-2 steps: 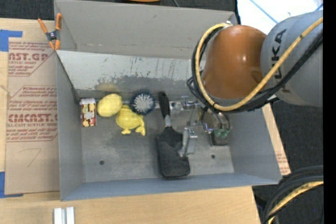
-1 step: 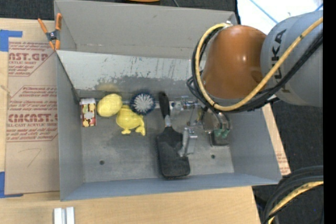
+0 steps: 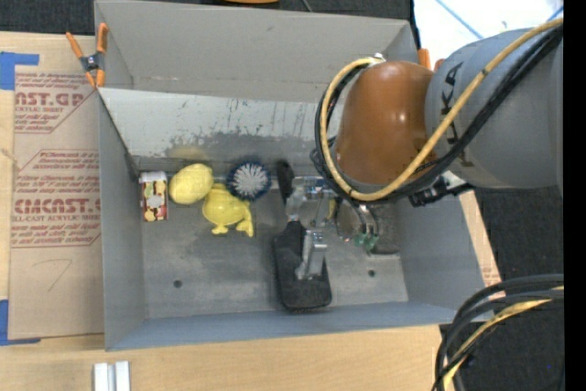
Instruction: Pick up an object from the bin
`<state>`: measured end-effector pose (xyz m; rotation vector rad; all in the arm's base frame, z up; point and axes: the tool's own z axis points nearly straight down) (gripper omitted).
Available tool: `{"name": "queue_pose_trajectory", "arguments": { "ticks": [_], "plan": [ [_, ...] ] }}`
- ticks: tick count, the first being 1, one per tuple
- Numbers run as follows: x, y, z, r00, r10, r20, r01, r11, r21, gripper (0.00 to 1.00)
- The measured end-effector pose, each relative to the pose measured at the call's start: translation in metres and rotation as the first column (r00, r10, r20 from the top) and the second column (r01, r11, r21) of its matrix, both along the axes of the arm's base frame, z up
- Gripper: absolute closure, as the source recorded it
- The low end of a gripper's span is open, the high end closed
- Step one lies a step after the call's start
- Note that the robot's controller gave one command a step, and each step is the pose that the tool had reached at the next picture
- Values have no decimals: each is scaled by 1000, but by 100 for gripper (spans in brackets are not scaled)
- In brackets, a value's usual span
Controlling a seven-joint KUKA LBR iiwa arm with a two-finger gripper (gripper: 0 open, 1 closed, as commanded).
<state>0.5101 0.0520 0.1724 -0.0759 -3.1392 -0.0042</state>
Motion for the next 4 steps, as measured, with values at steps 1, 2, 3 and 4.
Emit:
{"name": "queue_pose_trajectory", "arguments": {
  "ticks": [1,2,3,4],
  "plan": [
    [-13,-5,3,1000,-3,6,3,1000,0,0],
    [-7,-20,-35,999,-42,2,42,999,1,0],
    [17,-33,-33,815,-579,7,579,815,6,100],
    [17,-33,-33,815,-579,7,579,815,6,0]
  ]
}}
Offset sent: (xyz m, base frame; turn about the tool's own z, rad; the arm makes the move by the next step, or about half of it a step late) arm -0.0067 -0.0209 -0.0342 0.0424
